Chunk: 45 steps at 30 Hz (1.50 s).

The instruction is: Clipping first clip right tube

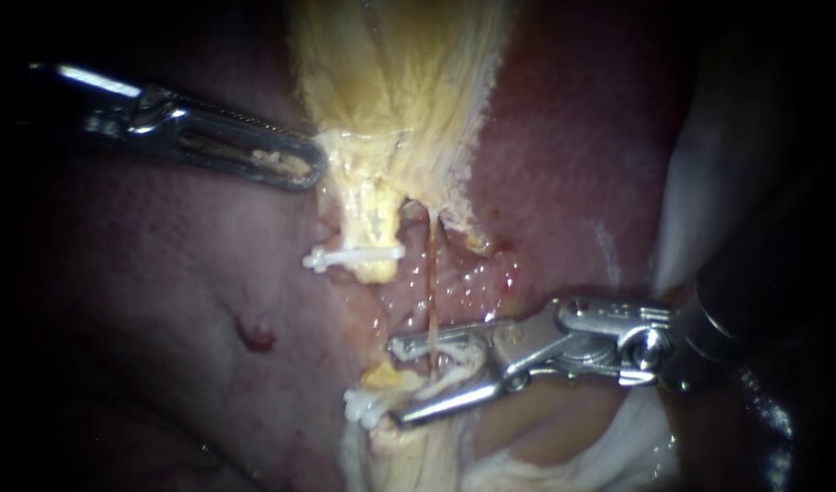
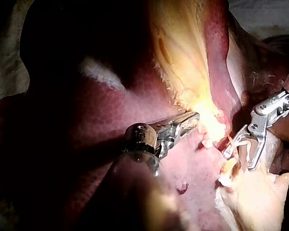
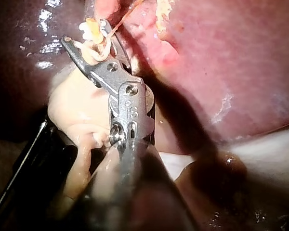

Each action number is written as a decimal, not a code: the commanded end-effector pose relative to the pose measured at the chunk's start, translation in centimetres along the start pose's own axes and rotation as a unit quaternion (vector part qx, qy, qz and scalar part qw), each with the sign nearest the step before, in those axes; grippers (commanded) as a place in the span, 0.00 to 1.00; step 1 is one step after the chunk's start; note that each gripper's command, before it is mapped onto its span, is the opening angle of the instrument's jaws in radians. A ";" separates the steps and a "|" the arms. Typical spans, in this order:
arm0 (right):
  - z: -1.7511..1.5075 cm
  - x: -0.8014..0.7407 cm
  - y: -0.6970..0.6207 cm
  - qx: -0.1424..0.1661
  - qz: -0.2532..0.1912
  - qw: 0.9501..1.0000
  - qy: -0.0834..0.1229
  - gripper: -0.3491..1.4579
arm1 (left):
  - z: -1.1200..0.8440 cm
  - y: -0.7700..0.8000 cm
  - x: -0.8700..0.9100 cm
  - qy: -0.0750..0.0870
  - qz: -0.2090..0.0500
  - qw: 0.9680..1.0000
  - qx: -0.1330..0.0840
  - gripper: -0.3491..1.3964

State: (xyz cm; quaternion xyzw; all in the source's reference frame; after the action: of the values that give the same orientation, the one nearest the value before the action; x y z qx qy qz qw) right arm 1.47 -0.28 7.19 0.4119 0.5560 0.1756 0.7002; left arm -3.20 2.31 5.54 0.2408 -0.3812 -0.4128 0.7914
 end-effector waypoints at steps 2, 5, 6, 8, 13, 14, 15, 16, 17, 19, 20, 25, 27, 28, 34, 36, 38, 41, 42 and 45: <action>-0.01 -0.01 0.00 0.000 0.000 1.000 0.000 0.46 | 0.00 0.00 0.00 0.000 0.000 1.000 0.000 0.00; -0.01 -0.01 0.00 0.001 0.002 1.000 -0.001 0.46 | 0.00 0.00 0.00 0.000 0.000 1.000 0.000 0.00; -0.01 -0.01 0.00 0.001 0.002 1.000 -0.001 0.46 | 0.00 0.00 0.00 0.000 0.000 1.000 0.000 0.00; -0.01 -0.01 0.00 0.002 0.002 1.000 0.000 0.46 | 0.00 0.00 0.00 0.000 0.000 1.000 0.000 0.00; -0.03 0.02 -0.05 0.010 0.014 1.000 0.015 0.46 | 0.00 0.01 0.00 0.000 0.000 1.000 0.000 0.00; -0.03 0.03 -0.07 0.013 0.017 1.000 0.019 0.46 | 0.00 0.01 0.00 0.000 0.000 1.000 0.000 0.00; -0.03 0.04 -0.09 0.015 0.020 0.999 0.023 0.46 | 0.00 0.01 0.00 0.000 0.000 1.000 0.000 0.00; -0.03 0.05 -0.12 0.017 0.023 0.999 0.025 0.46 | 0.00 0.02 0.00 0.000 0.000 1.000 0.000 0.00; -0.02 0.07 -0.15 0.019 0.023 0.999 0.029 0.46 | 0.00 0.02 0.00 0.000 0.000 1.000 0.000 0.00; -0.01 0.10 -0.20 0.022 0.026 0.999 0.033 0.46 | 0.00 0.02 0.00 0.000 0.000 1.000 0.000 0.00; 0.00 0.12 -0.23 0.024 0.026 0.999 0.036 0.46 | 0.00 0.02 0.00 0.000 0.000 1.000 0.000 0.00; 0.01 0.21 -0.35 0.030 0.027 0.998 0.041 0.46 | 0.00 0.02 0.00 0.000 0.000 1.000 0.000 0.00; 0.01 0.25 -0.38 0.033 0.028 0.998 0.044 0.46 | 0.00 0.02 0.00 0.000 0.000 1.000 0.000 0.00; 0.01 0.27 -0.39 0.033 0.028 0.998 0.044 0.46 | 0.00 0.02 0.00 0.000 0.000 1.000 0.000 0.00; 0.00 0.30 -0.41 0.034 0.029 0.998 0.044 0.45 | 0.00 0.02 0.00 0.000 0.000 1.000 0.000 0.00; -0.01 0.30 -0.39 0.034 0.029 0.998 0.044 0.44 | 0.00 0.02 0.00 0.000 0.000 1.000 0.000 0.00; -0.01 0.29 -0.38 0.035 0.029 0.998 0.044 0.42 | 0.00 0.02 0.01 0.000 0.000 1.000 0.000 0.00; -0.04 0.26 -0.33 0.035 0.028 0.998 0.043 0.38 | 0.00 0.02 0.01 0.000 0.000 1.000 0.000 0.00; -0.05 0.24 -0.32 0.036 0.028 0.998 0.043 0.36 | 0.00 0.02 0.01 0.000 0.000 1.000 0.000 0.00; -0.09 0.20 -0.28 0.036 0.027 0.998 0.042 0.33 | 0.01 0.02 0.01 0.000 -0.003 1.000 0.000 0.00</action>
State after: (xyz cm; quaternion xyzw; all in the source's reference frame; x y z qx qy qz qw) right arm 1.38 -0.26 6.86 0.4446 0.5795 0.1914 0.6557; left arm -3.19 2.31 5.56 0.2415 -0.3810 -0.4138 0.7908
